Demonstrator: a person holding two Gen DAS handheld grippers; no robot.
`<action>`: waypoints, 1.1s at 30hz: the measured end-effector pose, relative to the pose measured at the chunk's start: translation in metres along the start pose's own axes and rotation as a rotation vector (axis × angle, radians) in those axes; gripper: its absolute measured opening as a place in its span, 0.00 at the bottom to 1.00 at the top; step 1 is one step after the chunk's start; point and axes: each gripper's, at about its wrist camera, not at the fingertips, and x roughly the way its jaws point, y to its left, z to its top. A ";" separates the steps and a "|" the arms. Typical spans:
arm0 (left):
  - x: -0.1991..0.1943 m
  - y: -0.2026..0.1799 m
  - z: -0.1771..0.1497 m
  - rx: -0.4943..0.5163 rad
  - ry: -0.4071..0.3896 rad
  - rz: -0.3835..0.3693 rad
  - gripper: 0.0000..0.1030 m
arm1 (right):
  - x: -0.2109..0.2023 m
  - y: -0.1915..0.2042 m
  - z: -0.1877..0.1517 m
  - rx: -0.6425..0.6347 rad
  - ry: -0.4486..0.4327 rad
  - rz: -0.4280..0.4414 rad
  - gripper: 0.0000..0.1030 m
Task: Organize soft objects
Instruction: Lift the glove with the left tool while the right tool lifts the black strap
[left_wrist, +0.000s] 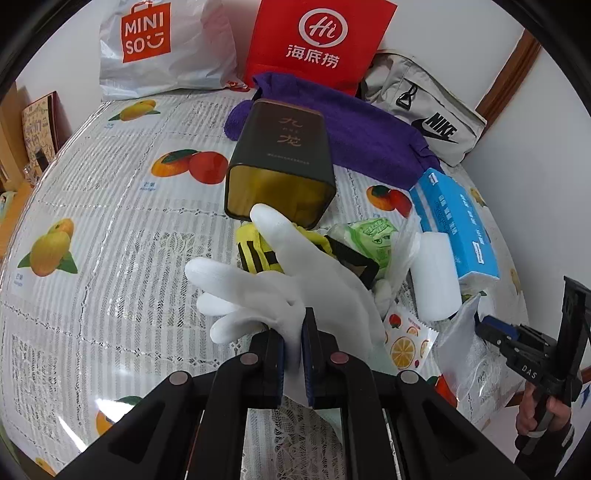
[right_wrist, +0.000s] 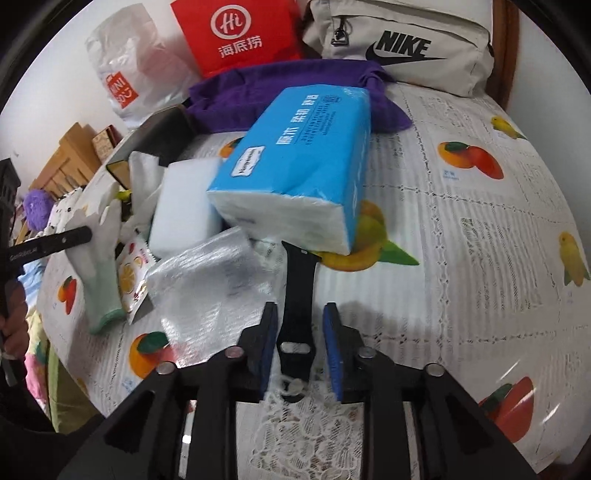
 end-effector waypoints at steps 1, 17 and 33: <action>0.000 0.000 0.000 -0.001 0.001 -0.001 0.08 | 0.003 0.001 0.002 -0.007 0.002 -0.008 0.31; 0.007 0.002 -0.001 0.012 0.021 0.028 0.19 | 0.014 0.007 0.003 -0.049 0.035 -0.080 0.20; -0.018 0.009 -0.004 0.011 -0.052 -0.069 0.10 | -0.013 0.002 0.005 -0.030 -0.033 -0.062 0.20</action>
